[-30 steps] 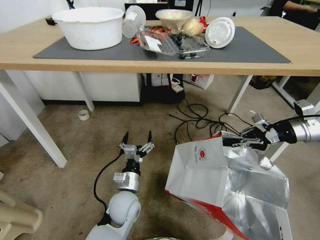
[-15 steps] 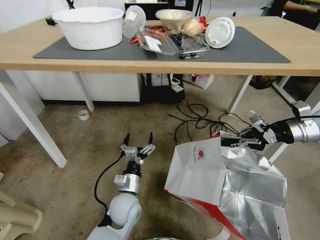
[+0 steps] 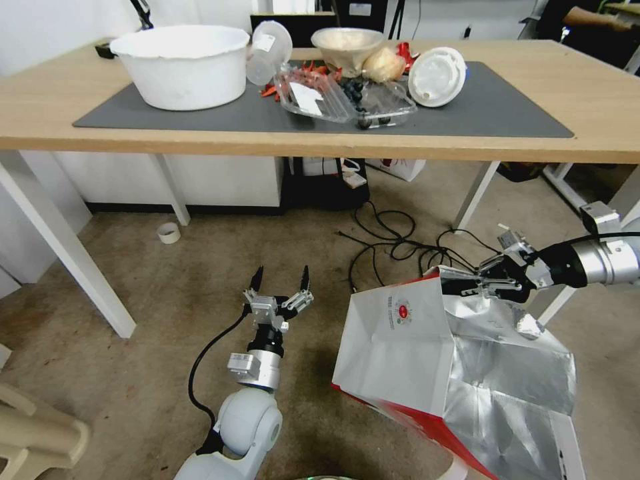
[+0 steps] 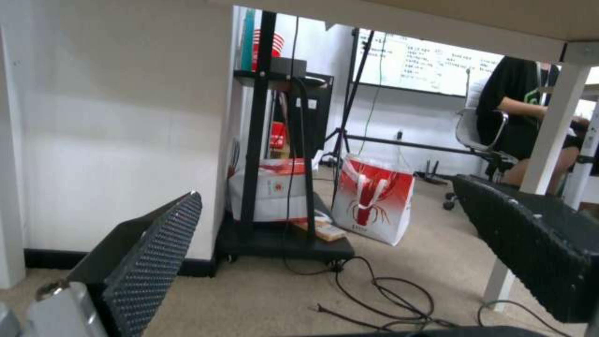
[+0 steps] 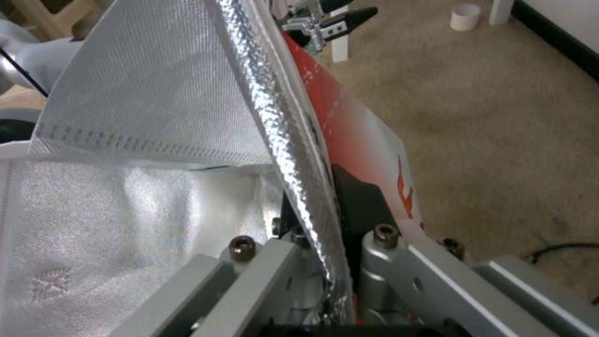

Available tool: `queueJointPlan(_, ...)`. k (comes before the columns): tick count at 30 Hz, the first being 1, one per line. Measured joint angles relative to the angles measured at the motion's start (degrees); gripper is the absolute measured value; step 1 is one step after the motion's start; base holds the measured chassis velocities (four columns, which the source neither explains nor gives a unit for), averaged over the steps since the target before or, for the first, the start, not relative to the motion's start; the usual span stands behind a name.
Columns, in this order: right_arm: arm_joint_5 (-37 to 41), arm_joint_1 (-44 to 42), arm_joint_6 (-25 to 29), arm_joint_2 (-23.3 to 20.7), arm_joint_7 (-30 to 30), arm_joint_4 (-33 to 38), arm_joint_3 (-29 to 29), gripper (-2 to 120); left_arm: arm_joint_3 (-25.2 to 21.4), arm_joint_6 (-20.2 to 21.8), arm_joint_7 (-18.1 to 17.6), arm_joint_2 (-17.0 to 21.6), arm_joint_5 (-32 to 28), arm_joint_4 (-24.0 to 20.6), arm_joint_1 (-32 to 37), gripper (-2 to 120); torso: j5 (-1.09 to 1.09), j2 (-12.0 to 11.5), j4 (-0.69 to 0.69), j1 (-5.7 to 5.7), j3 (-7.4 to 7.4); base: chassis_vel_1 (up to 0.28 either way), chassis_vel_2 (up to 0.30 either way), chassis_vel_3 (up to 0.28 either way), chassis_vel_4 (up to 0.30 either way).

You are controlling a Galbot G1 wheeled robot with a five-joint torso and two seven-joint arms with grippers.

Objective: Pick up the food delivery bag from the floor and place it on the table.

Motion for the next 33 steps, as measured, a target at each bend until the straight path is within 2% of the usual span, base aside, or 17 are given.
queueJointPlan(33,-0.3,-0.2,0.2,-0.2,-0.4,0.3,0.2,0,0.2,0.4,-0.1,0.2,0.3,-0.5,1.1,100,0.0,7.7,0.01,1.46,6.29,0.0,0.0,0.0,0.0)
